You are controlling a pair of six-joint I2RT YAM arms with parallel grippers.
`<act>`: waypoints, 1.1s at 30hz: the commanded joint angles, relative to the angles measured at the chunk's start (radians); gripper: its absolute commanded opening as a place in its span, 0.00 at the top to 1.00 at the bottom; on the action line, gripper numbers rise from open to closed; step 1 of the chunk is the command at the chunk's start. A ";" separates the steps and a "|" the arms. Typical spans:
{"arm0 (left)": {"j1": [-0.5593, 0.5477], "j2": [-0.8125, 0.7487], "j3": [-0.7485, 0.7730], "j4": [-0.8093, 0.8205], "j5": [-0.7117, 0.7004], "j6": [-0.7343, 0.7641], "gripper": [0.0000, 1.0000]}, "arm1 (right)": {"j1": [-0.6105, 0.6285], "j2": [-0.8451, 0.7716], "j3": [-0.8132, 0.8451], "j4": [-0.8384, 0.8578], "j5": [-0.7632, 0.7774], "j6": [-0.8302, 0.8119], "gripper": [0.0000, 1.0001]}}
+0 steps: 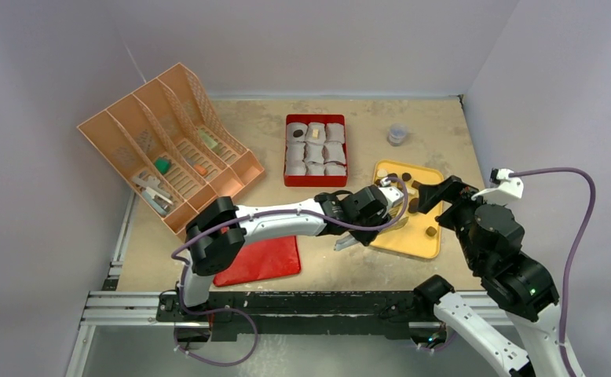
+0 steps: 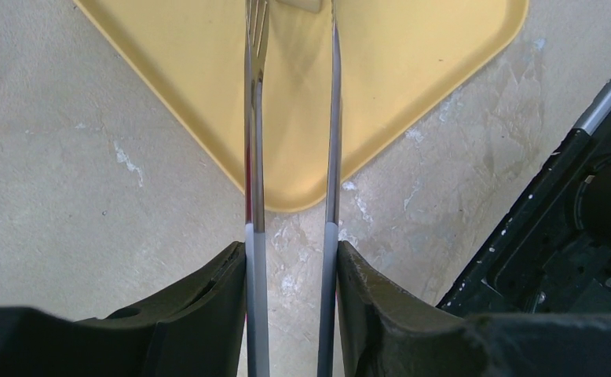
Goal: Pack the chocolate
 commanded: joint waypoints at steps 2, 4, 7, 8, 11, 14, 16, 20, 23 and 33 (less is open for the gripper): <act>-0.006 -0.007 0.008 0.075 -0.029 0.025 0.59 | -0.004 -0.010 0.015 0.020 0.029 0.000 0.01; -0.006 -0.006 0.008 0.081 -0.036 0.024 0.59 | -0.005 -0.012 0.013 0.021 0.027 0.002 0.01; -0.008 0.005 0.010 0.093 -0.042 0.023 0.59 | -0.005 -0.014 0.011 0.021 0.025 0.005 0.01; -0.009 0.008 0.012 0.095 -0.040 0.022 0.59 | -0.004 -0.015 0.010 0.022 0.025 0.004 0.01; -0.014 0.016 0.017 0.096 -0.036 0.022 0.59 | -0.004 -0.016 0.010 0.019 0.025 0.005 0.01; -0.022 0.018 0.020 0.100 -0.046 0.021 0.60 | -0.005 -0.019 0.010 0.018 0.025 0.005 0.01; -0.026 0.020 0.022 0.099 -0.049 0.021 0.61 | -0.005 -0.021 0.008 0.018 0.024 0.005 0.01; -0.035 0.025 0.025 0.100 -0.059 0.019 0.65 | -0.004 -0.023 0.003 0.018 0.022 0.008 0.01; -0.037 0.026 0.028 0.097 -0.069 0.018 0.68 | -0.004 -0.023 0.005 0.018 0.019 0.011 0.01; -0.038 -0.012 0.014 0.087 -0.133 0.008 0.74 | -0.005 -0.026 -0.002 0.020 0.014 0.013 0.01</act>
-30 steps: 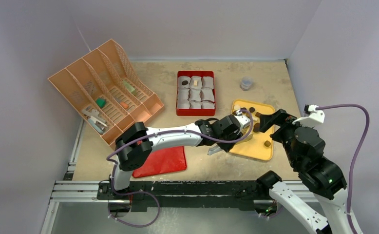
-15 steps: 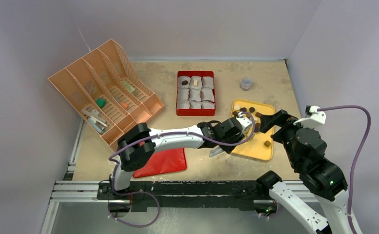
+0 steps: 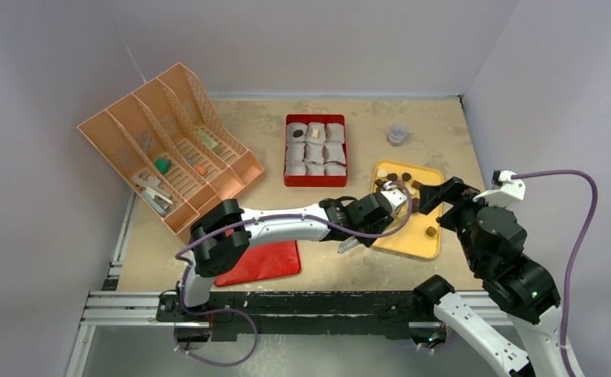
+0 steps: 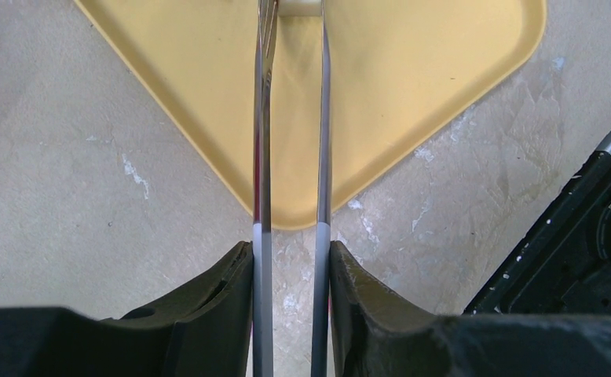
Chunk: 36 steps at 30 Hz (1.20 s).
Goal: Pack the chocolate
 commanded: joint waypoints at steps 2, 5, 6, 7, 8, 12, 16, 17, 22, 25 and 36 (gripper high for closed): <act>-0.005 -0.041 0.011 0.040 -0.046 -0.001 0.74 | -0.004 -0.013 -0.001 0.021 0.019 0.008 0.01; -0.005 -0.054 -0.001 0.031 -0.047 -0.014 0.74 | -0.005 -0.012 0.000 0.024 0.018 0.006 0.01; -0.005 -0.061 -0.008 0.032 -0.048 -0.019 0.74 | -0.005 -0.011 0.002 0.024 0.018 0.005 0.01; -0.005 -0.069 -0.022 0.034 -0.050 -0.026 0.75 | -0.004 -0.010 0.002 0.024 0.019 0.004 0.01; -0.005 -0.080 -0.033 0.039 -0.051 -0.032 0.75 | -0.004 -0.010 0.002 0.024 0.018 0.005 0.01; -0.005 -0.124 -0.064 0.054 -0.052 -0.050 0.75 | -0.005 -0.010 0.003 0.025 0.017 0.002 0.01; -0.003 -0.152 -0.060 0.046 -0.069 -0.060 0.76 | -0.005 -0.005 0.006 0.030 0.016 -0.002 0.01; -0.003 -0.159 -0.059 0.044 -0.075 -0.065 0.76 | -0.005 -0.002 0.008 0.031 0.015 -0.002 0.01; 0.002 -0.186 -0.046 0.017 -0.105 -0.079 0.76 | -0.005 0.002 0.006 0.036 0.010 -0.002 0.01; 0.013 -0.200 -0.029 -0.004 -0.127 -0.096 0.77 | -0.005 0.004 0.004 0.037 0.001 0.001 0.01; 0.132 -0.239 0.072 -0.104 -0.262 -0.101 0.77 | -0.005 0.014 0.007 0.036 -0.010 -0.010 0.01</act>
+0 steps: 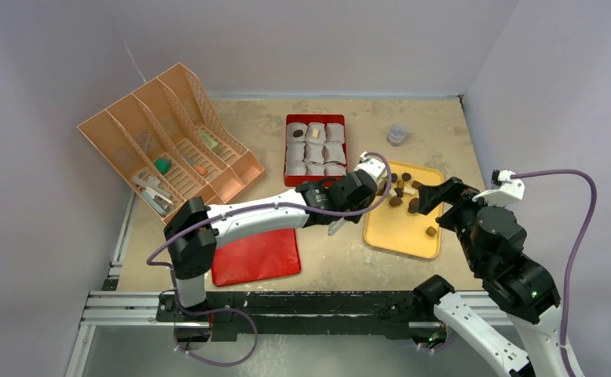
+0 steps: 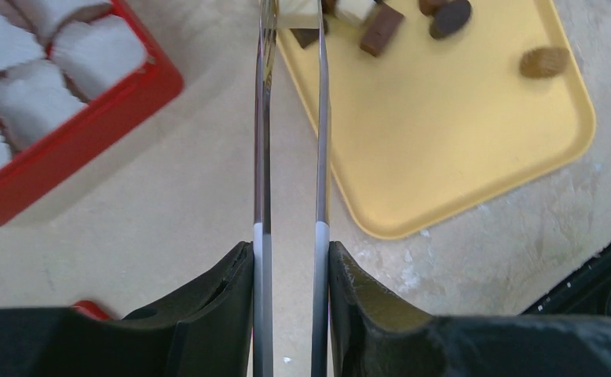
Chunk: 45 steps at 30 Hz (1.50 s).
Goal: Pack the chocolate
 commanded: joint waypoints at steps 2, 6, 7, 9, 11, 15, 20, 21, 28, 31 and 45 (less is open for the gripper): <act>0.114 -0.090 0.097 -0.010 -0.077 -0.010 0.77 | -0.005 0.015 0.006 0.034 -0.005 -0.009 0.01; 0.198 -0.075 0.131 -0.013 -0.084 0.005 0.77 | -0.005 0.014 0.000 0.034 -0.014 -0.004 0.01; 0.215 -0.064 0.144 -0.014 -0.083 0.010 0.77 | -0.004 0.014 0.000 0.035 -0.014 -0.003 0.01; 0.250 -0.040 0.173 -0.015 -0.083 0.019 0.78 | -0.005 0.014 -0.001 0.036 -0.017 -0.001 0.01; 0.278 -0.009 0.205 -0.018 -0.083 0.029 0.77 | -0.005 0.014 0.000 0.035 -0.019 0.002 0.01; 0.332 0.056 0.265 -0.009 -0.084 0.033 0.78 | -0.004 0.014 0.001 0.035 -0.020 0.003 0.01; 0.384 0.130 0.326 0.003 -0.066 0.038 0.78 | -0.005 0.019 0.003 0.031 -0.024 0.002 0.01; 0.391 0.143 0.337 0.004 -0.064 0.040 0.78 | -0.005 0.019 0.005 0.030 -0.023 0.000 0.01; 0.418 0.211 0.370 0.042 -0.020 0.048 0.77 | -0.005 0.012 0.010 0.027 -0.012 -0.002 0.01; 0.437 0.237 0.373 0.064 0.060 0.036 0.76 | -0.004 0.011 0.010 0.022 -0.011 -0.003 0.01; 0.443 0.314 0.401 0.066 0.057 0.050 0.72 | -0.004 0.008 0.016 0.017 0.001 -0.005 0.01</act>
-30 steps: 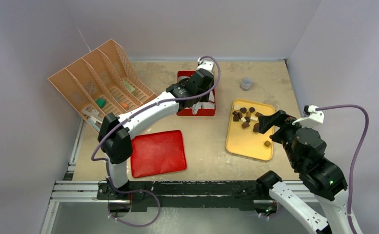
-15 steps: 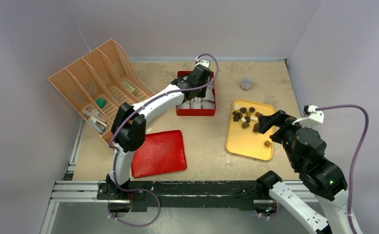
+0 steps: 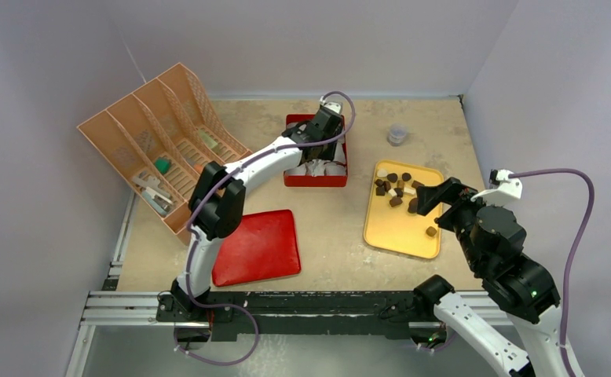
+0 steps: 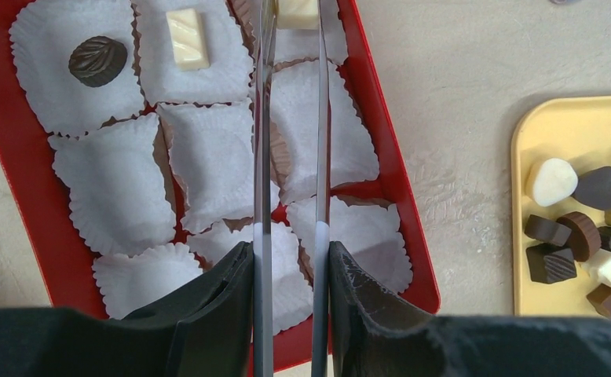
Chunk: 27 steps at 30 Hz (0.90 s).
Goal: Pack the chocolate
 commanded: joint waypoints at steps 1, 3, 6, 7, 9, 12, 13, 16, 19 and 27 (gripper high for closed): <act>0.009 -0.002 0.063 0.068 -0.016 0.018 0.72 | -0.005 0.005 0.015 0.018 0.025 -0.003 0.01; 0.010 0.007 0.072 0.064 -0.025 0.025 0.71 | -0.004 0.004 0.015 0.018 0.025 -0.003 0.01; 0.014 0.016 0.082 0.063 -0.031 0.029 0.69 | -0.004 0.001 0.015 0.018 0.023 0.000 0.01; 0.015 0.019 0.083 0.067 -0.031 0.032 0.69 | -0.005 0.000 0.015 0.016 0.024 0.000 0.01; 0.015 0.025 0.090 0.070 -0.038 0.036 0.68 | -0.005 -0.005 0.016 0.012 0.022 0.004 0.01; 0.016 0.030 0.098 0.058 -0.056 0.038 0.66 | -0.004 -0.011 0.017 0.004 0.023 0.006 0.02; 0.015 0.026 0.095 0.059 -0.060 0.038 0.65 | -0.005 -0.014 0.019 0.001 0.024 0.009 0.02; 0.015 0.012 0.080 0.069 -0.051 0.038 0.62 | -0.005 -0.020 0.019 -0.002 0.025 0.013 0.02; 0.015 0.001 0.074 0.070 -0.044 0.038 0.61 | -0.005 -0.022 0.016 0.000 0.021 0.019 0.02; 0.016 -0.046 0.070 0.045 -0.042 0.037 0.61 | -0.005 -0.020 0.012 0.002 0.013 0.023 0.02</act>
